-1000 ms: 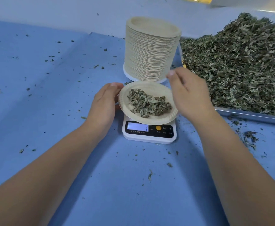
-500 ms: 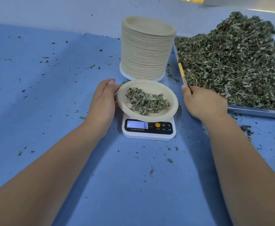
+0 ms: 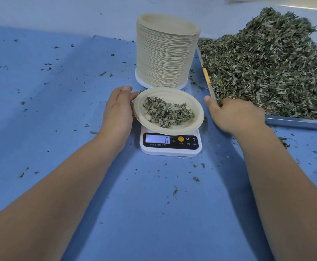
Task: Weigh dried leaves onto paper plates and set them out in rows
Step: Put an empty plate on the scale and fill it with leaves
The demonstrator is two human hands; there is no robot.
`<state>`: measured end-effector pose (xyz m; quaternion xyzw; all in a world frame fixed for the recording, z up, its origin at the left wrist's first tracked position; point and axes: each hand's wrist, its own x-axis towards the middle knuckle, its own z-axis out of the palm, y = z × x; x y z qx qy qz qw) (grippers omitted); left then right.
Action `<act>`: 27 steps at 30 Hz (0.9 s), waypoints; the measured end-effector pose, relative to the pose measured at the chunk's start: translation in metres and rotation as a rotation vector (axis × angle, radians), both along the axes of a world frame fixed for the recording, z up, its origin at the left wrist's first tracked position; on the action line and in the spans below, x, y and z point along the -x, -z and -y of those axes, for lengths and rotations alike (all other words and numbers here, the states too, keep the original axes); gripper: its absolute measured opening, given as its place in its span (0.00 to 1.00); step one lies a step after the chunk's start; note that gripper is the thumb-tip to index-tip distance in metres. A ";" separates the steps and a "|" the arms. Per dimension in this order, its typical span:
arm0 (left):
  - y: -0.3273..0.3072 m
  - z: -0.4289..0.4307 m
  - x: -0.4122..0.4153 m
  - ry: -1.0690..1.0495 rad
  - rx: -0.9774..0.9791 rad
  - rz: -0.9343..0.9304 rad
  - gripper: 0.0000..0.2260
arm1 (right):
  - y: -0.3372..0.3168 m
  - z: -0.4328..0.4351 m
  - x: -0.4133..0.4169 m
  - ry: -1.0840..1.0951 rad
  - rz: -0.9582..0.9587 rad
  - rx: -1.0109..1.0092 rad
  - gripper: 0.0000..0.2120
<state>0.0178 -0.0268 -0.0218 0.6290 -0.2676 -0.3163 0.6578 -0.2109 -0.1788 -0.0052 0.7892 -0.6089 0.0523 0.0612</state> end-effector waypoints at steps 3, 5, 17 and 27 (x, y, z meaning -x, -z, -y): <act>-0.002 0.000 0.002 -0.010 -0.010 0.012 0.11 | 0.004 0.001 -0.005 -0.075 0.082 0.021 0.34; -0.003 0.000 0.003 -0.019 -0.017 0.012 0.13 | 0.006 0.001 -0.006 -0.116 0.128 0.061 0.29; -0.003 0.000 0.003 -0.058 -0.009 -0.022 0.14 | 0.002 0.002 -0.007 -0.041 0.145 0.123 0.33; -0.002 0.001 0.004 -0.068 0.014 -0.038 0.14 | -0.001 0.001 -0.005 -0.093 0.137 0.132 0.28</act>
